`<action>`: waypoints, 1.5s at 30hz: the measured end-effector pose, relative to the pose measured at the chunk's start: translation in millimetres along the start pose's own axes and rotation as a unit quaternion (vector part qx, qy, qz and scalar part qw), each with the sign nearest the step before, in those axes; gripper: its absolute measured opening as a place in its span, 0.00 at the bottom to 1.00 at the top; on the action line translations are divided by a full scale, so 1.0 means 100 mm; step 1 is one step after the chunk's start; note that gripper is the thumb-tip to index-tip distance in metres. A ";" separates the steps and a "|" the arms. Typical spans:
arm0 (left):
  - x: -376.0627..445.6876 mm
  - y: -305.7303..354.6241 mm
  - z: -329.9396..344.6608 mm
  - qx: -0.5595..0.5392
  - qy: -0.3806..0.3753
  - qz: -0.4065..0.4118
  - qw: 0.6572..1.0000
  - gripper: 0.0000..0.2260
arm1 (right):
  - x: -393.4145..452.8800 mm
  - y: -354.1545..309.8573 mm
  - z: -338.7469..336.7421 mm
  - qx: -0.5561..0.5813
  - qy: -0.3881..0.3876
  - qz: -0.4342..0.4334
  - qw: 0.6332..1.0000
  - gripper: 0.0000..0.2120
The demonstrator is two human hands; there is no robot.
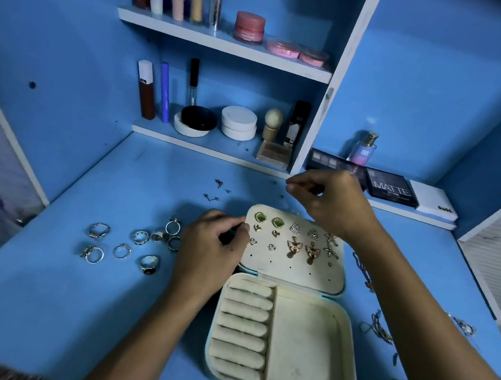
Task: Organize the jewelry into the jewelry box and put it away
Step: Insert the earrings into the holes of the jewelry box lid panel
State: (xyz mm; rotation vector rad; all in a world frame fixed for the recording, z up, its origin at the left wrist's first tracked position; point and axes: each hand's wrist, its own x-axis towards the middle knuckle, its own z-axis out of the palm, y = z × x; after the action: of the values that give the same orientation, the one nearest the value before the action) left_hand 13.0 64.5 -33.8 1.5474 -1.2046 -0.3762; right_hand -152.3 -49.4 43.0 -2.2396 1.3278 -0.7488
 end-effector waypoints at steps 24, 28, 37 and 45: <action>0.01 0.03 0.01 0.002 0.015 0.007 1.000 0.06 | 0.85 -0.58 0.89 -0.084 -0.269 -0.088 0.955 0.05; 0.01 0.03 0.01 0.005 0.017 0.010 1.000 0.06 | 0.85 -0.59 0.91 -0.081 -0.265 -0.086 0.957 0.05; 0.00 0.03 0.00 0.010 0.014 0.018 1.000 0.04 | 0.83 -0.59 0.92 -0.065 -0.257 -0.074 0.961 0.04; 0.00 0.04 0.00 0.004 0.015 0.013 1.000 0.04 | 0.79 -0.55 0.70 0.015 -0.197 -0.048 0.979 0.04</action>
State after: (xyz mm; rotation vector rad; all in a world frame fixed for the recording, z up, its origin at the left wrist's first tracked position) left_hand 11.5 64.8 -30.4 1.5369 -1.2036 -0.3298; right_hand -39.5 -89.0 40.8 -2.2878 1.0162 -0.3262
